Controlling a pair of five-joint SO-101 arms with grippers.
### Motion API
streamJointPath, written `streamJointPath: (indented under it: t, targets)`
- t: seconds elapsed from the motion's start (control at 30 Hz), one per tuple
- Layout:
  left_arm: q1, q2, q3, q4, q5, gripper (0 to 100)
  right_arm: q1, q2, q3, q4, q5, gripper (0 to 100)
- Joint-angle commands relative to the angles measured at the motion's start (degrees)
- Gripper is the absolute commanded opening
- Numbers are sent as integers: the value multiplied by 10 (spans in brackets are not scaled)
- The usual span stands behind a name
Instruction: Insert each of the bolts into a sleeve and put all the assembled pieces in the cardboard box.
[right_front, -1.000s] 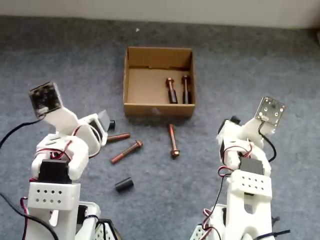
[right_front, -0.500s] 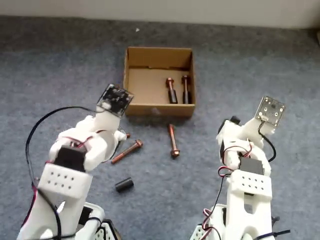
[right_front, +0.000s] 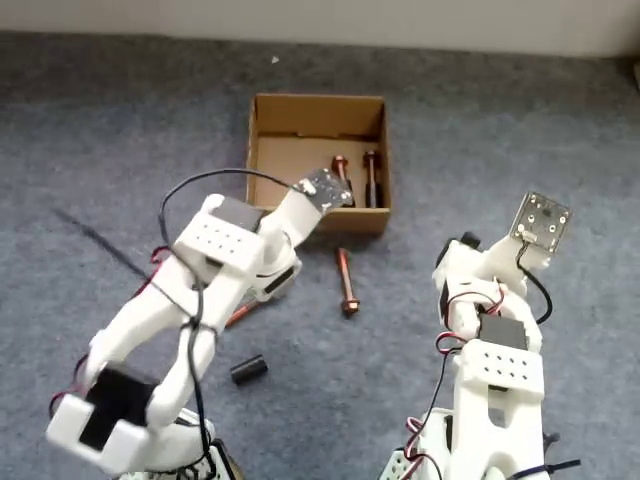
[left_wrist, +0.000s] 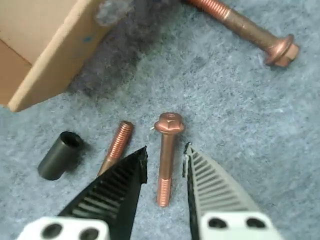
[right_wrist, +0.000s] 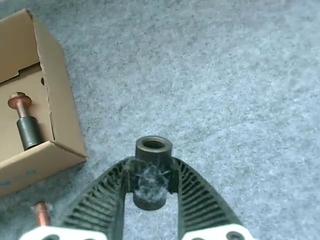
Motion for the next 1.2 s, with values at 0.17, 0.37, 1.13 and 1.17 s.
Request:
streamJointPath:
  t: [0.17,0.37,1.13,1.17]
  targets:
    - [1,131,-48,0,-25,130,-5,-12,-5,-13,4,5]
    - [0,175,-50,-25,-11,124,-5,-12,-5,-13,4,5]
    - [1,-159,88,-156,117,5,-182,-96,-35,83,7,5]
    - [0,-184,107,-168,125,5,-193,-112,-35,83,7,5]
